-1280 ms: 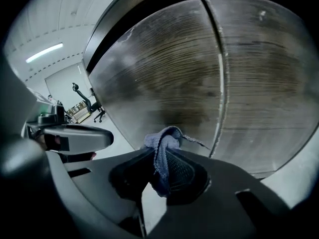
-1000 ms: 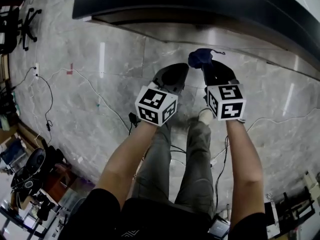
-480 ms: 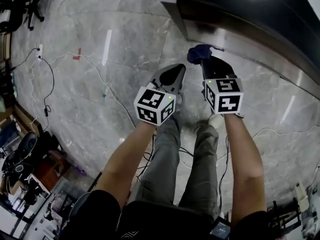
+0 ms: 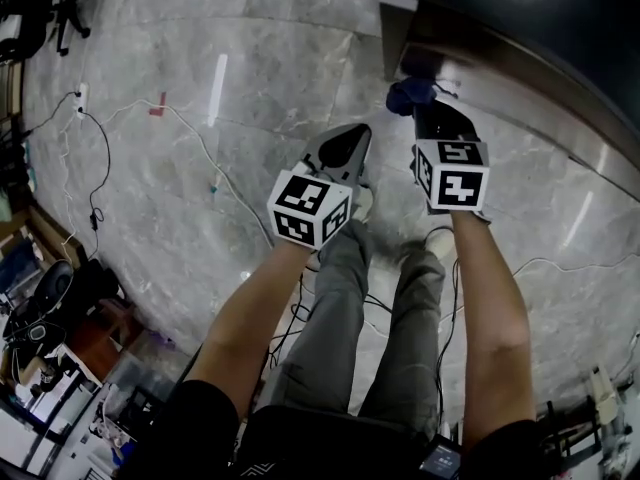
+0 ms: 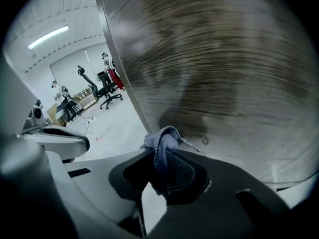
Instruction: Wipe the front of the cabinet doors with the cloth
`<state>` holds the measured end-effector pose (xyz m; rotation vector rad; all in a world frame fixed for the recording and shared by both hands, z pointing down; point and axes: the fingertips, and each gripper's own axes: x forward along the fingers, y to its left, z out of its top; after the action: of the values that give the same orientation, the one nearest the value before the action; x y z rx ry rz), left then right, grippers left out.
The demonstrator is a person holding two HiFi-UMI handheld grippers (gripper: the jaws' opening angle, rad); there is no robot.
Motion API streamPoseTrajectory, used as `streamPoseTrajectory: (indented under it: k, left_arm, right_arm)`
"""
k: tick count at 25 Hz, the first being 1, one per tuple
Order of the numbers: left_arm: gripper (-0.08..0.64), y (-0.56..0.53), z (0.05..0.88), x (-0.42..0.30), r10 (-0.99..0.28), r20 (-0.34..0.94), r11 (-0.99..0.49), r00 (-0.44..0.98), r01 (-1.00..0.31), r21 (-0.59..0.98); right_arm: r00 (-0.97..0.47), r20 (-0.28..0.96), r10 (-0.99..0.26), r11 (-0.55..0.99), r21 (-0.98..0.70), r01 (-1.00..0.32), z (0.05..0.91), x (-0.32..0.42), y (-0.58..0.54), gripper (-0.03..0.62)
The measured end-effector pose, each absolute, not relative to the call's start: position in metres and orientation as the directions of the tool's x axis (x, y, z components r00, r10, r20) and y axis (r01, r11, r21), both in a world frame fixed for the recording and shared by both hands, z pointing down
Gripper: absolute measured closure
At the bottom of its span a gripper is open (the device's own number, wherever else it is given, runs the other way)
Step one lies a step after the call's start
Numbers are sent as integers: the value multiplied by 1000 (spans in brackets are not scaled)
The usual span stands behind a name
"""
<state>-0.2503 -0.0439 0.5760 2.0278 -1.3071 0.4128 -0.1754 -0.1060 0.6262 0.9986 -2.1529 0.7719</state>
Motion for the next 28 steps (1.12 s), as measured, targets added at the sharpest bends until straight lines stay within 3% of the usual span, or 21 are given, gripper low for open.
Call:
streamPoseTrajectory:
  k: [7, 28]
  left_arm:
    - [560, -48, 580, -222, -664, 582, -302, 470, -880, 366]
    - [560, -52, 583, -48, -577, 569, -453, 586, -809, 374]
  right_arm:
    - [-465, 752, -467, 494, -214, -843, 629, -121, -108, 525]
    - [-248, 789, -562, 256, -119, -959, 643, 113, -113, 525]
